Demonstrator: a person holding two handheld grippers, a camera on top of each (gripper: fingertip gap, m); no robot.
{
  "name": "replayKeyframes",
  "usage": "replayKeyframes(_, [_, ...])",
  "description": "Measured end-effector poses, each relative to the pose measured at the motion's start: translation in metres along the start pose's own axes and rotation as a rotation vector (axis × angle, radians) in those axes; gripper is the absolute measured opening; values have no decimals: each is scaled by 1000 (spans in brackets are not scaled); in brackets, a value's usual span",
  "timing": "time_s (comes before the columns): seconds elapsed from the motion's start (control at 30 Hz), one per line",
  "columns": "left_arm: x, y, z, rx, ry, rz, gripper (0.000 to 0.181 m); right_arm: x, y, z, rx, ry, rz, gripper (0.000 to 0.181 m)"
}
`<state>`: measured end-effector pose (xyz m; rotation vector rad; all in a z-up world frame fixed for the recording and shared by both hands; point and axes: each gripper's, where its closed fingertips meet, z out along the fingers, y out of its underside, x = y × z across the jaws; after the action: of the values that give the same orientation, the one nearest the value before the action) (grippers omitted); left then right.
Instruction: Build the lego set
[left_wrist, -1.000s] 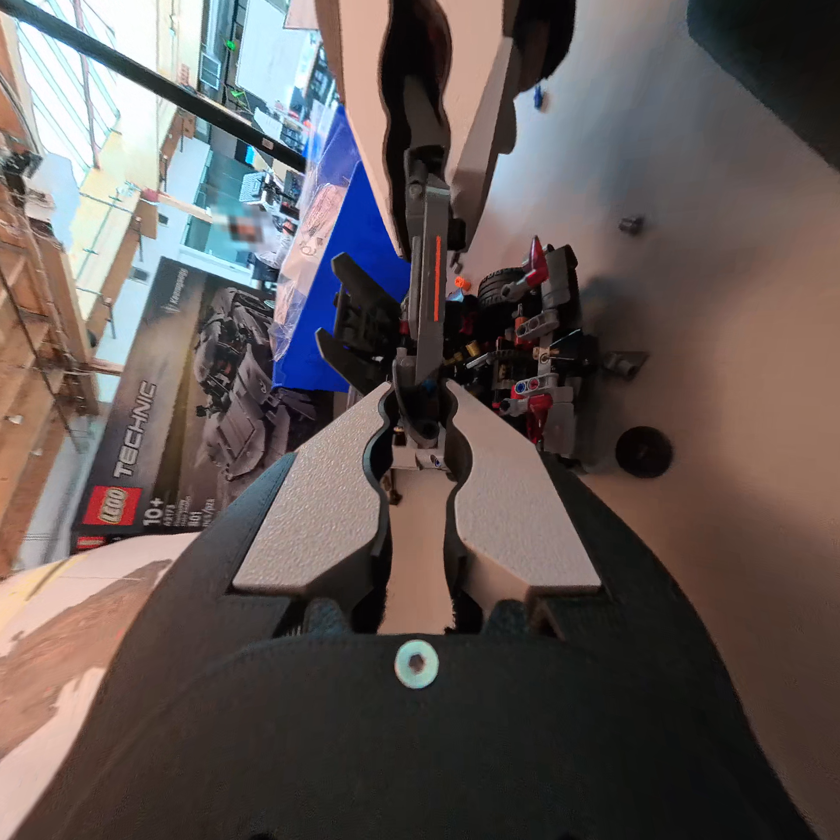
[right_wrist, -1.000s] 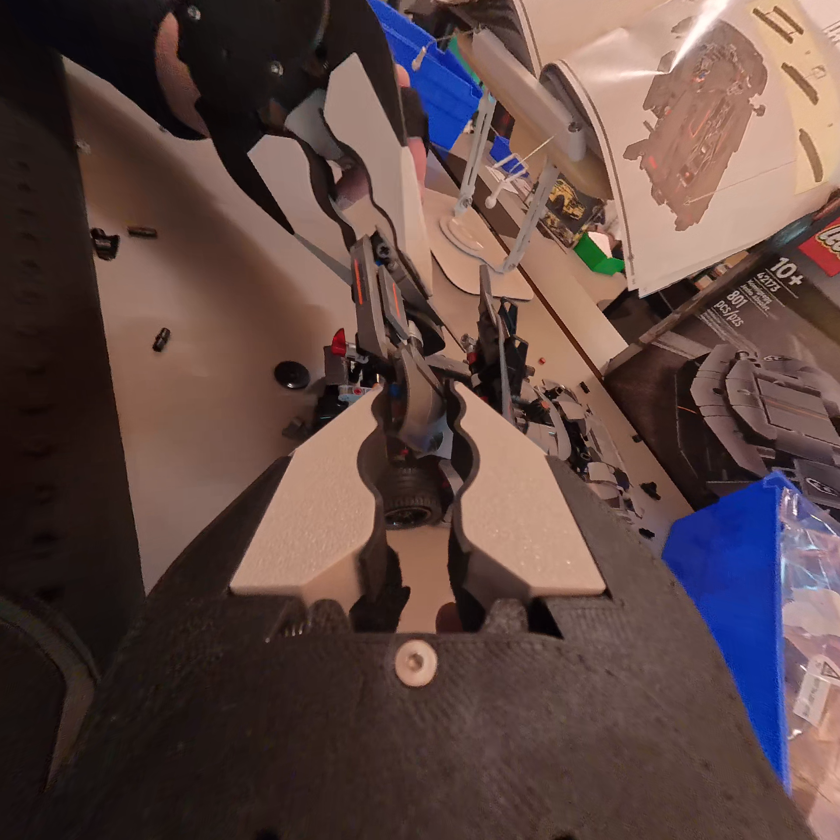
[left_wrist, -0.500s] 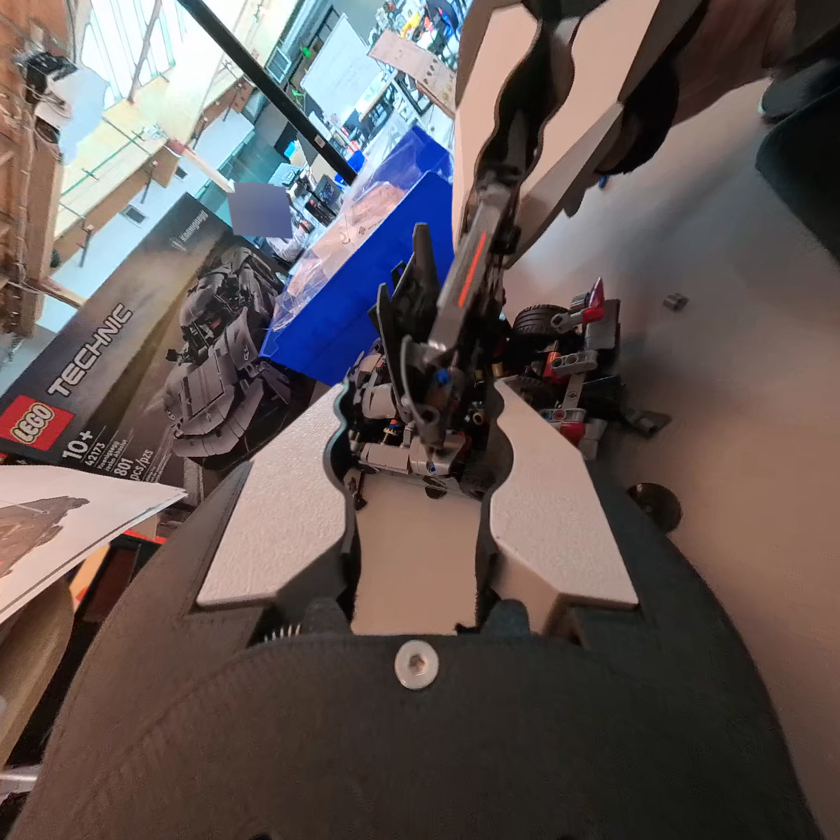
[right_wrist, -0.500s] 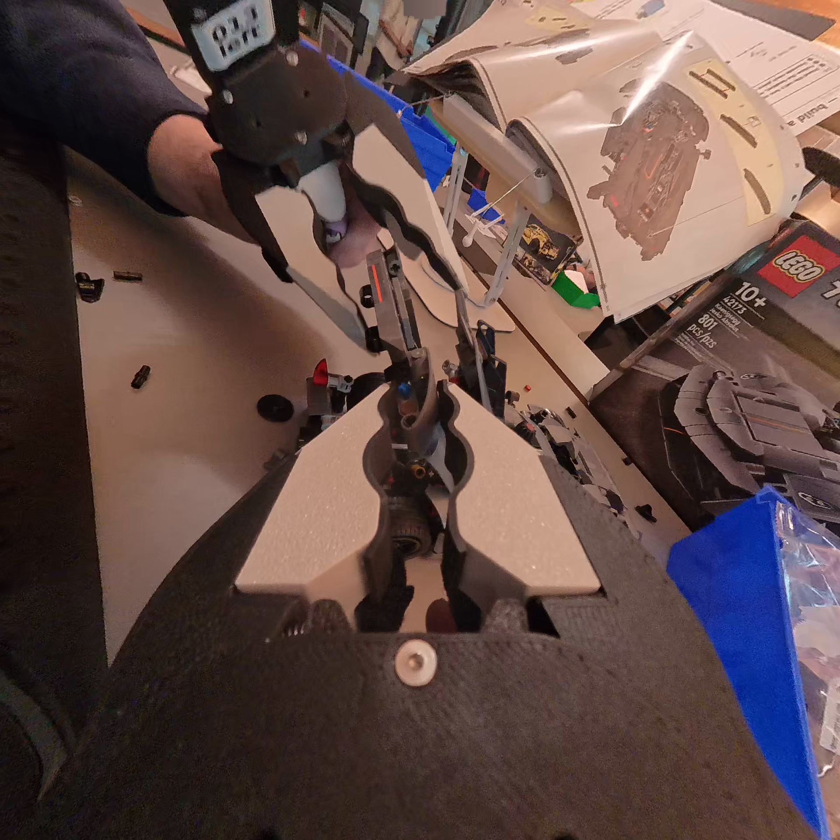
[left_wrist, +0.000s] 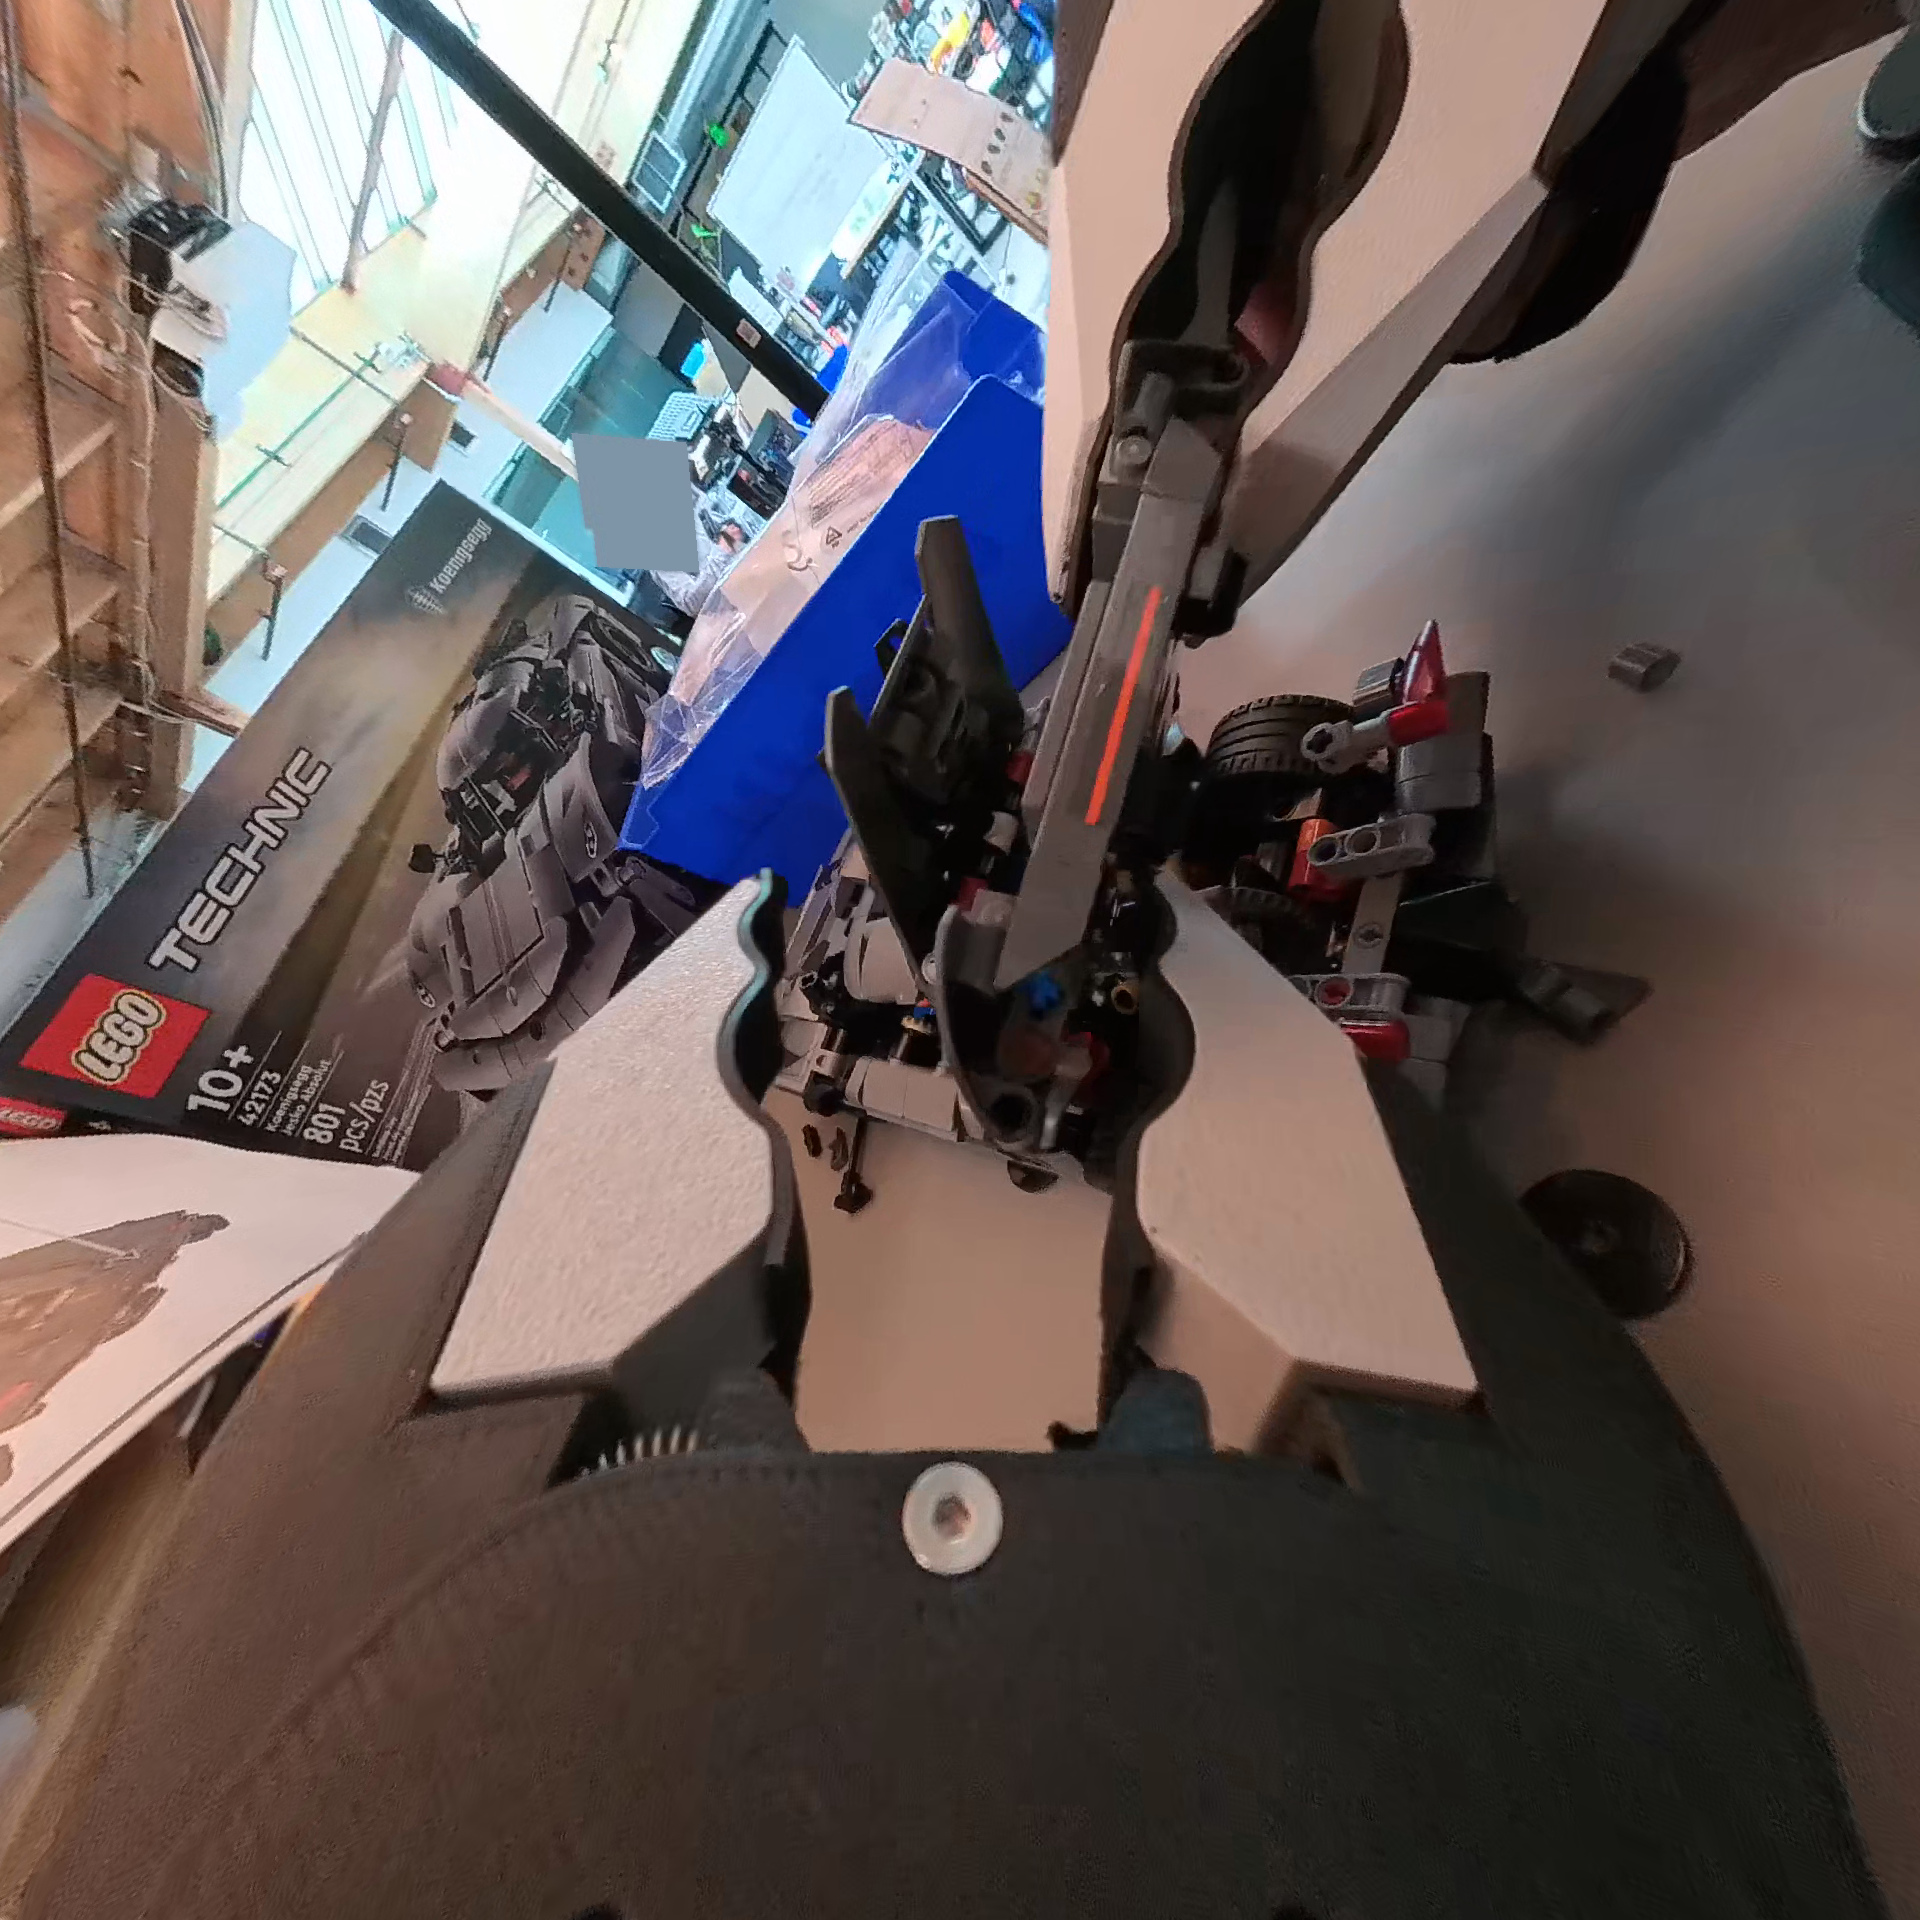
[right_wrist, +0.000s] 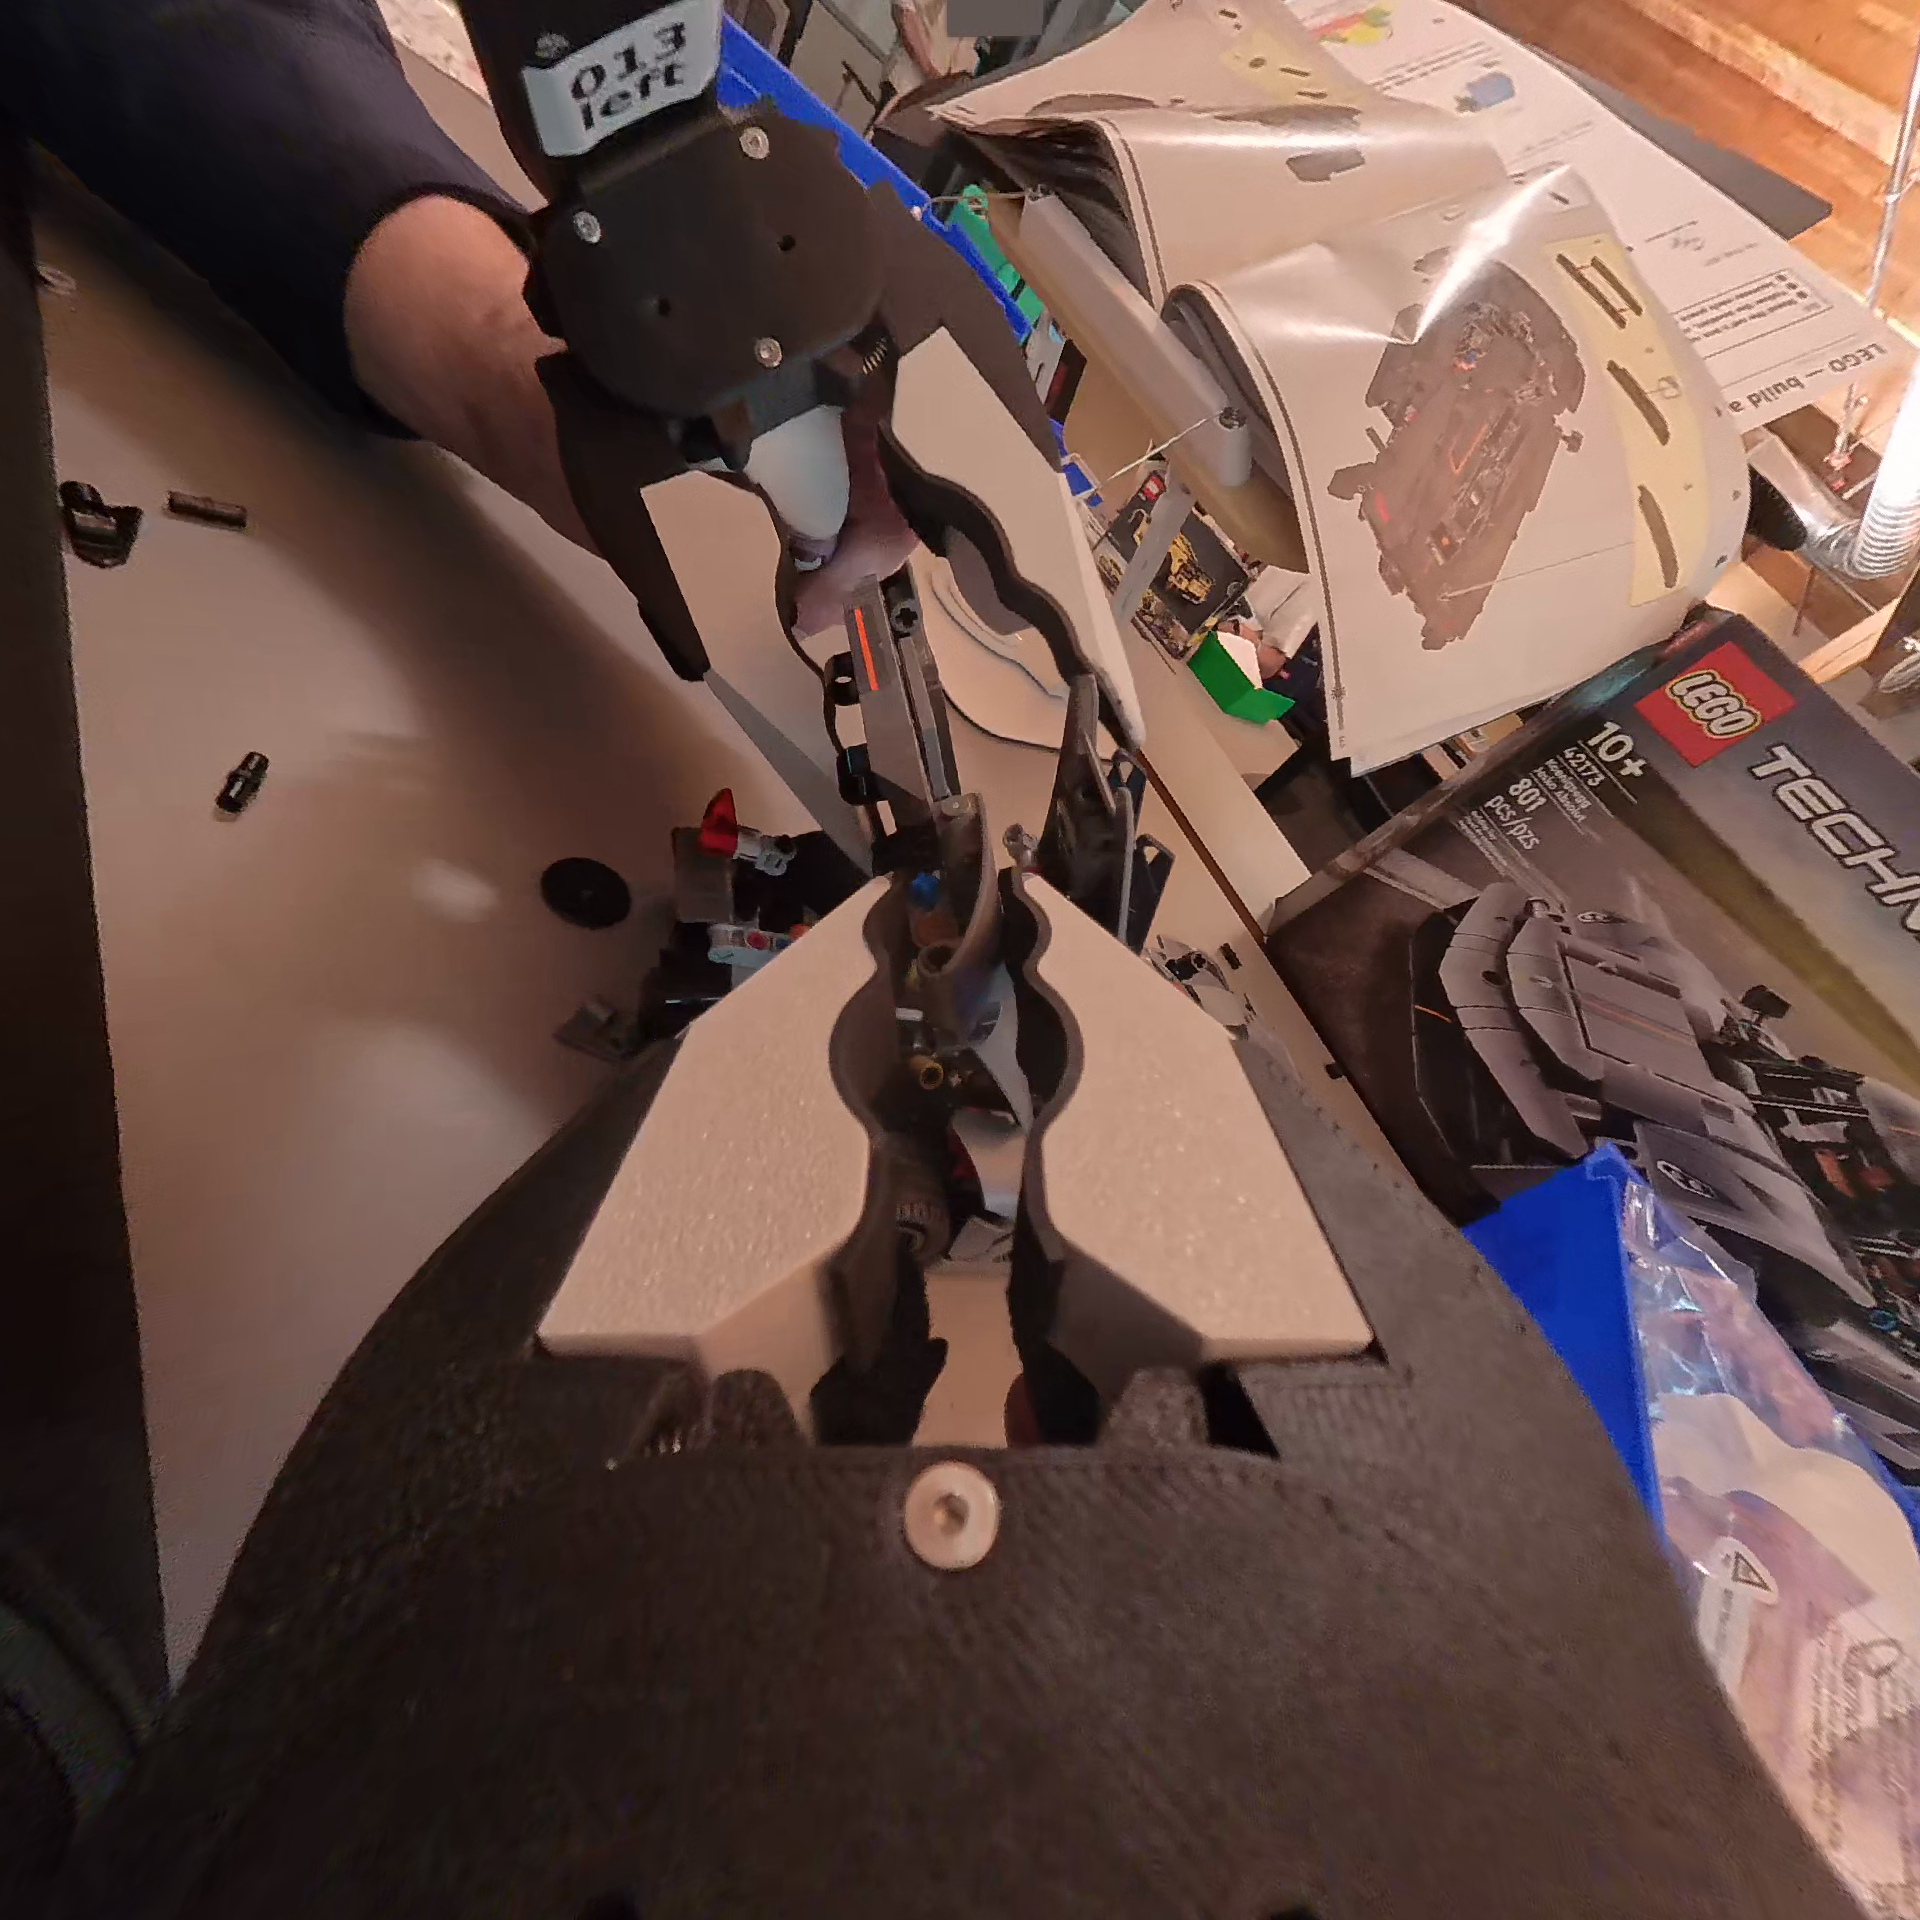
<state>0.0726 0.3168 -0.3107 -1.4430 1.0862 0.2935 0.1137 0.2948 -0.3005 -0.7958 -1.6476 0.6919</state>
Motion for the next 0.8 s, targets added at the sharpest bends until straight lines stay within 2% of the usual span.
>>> replayKeyframes(0.07, [1,-1,0,-2,-12,55,56,-1,1,0,-4,-1,-6,16])
replayKeyframes(0.43, [-2,-2,6,3,-47,90,48,4,-5,-3,20,29,-26,15])
replayKeyframes(0.63, [0,4,8,12,2,40,63,9,-8,-5,28,59,-36,14])
replayKeyframes(0.8, [3,-3,8,42,28,2,58,9,-8,-4,28,54,-47,14])
